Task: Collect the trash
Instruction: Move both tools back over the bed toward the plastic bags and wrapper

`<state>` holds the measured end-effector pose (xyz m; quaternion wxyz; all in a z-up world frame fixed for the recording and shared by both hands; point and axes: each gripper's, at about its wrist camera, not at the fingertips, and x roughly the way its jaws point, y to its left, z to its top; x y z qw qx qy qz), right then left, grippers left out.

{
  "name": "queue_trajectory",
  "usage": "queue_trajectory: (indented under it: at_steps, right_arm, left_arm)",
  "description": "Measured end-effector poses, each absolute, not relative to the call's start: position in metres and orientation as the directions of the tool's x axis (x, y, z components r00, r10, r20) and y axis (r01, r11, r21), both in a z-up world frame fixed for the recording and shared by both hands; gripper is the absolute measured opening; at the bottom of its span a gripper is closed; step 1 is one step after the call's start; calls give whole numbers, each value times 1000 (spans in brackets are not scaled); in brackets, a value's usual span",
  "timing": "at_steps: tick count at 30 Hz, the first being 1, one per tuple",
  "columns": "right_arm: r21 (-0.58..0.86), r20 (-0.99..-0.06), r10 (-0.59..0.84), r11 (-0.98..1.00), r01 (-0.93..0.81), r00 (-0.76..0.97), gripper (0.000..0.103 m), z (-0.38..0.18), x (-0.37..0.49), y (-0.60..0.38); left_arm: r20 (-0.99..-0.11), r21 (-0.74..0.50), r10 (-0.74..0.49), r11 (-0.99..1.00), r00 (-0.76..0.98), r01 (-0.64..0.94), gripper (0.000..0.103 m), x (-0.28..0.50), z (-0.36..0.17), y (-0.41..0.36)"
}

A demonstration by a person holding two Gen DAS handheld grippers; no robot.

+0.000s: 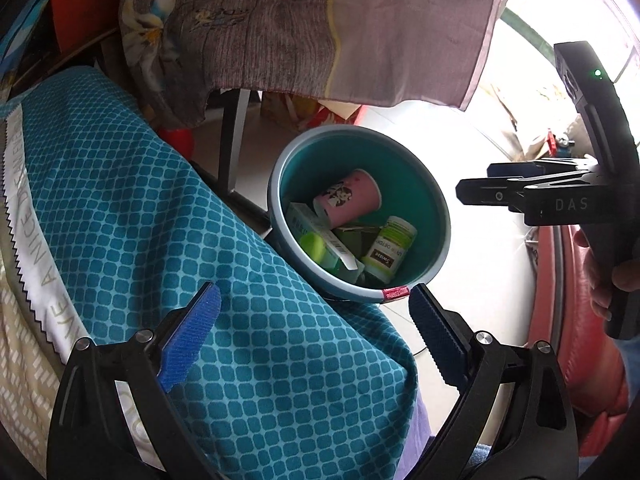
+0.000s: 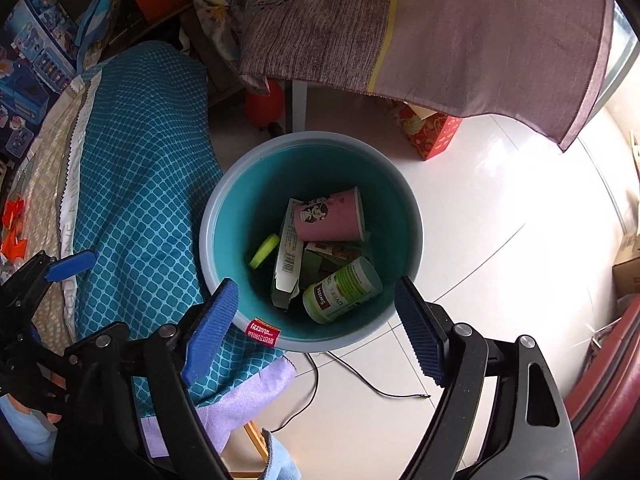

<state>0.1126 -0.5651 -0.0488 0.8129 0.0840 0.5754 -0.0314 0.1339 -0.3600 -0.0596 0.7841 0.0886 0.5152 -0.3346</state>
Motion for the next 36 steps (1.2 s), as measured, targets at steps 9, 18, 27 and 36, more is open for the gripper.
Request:
queue_trajectory:
  at_steps: [9, 18, 27, 36]
  right_arm:
    - [57, -941, 17, 992, 108, 338, 78, -33, 103, -532]
    - [14, -934, 4, 1000, 24, 357, 83, -12, 99, -470]
    - [-45, -931, 4, 991, -125, 366, 83, 4, 108, -376]
    - [-85, -939, 32, 943, -322, 342, 83, 2, 132, -257]
  left_arm:
    - [-850, -215, -451, 769, 273, 603, 95, 124, -48, -331]
    - [-825, -226, -458, 804, 330, 551, 96, 119, -32, -268]
    - [-807, -214, -409, 875, 426, 435, 97, 108, -22, -163]
    - [-802, -219, -308, 949, 512, 228, 98, 98, -20, -32]
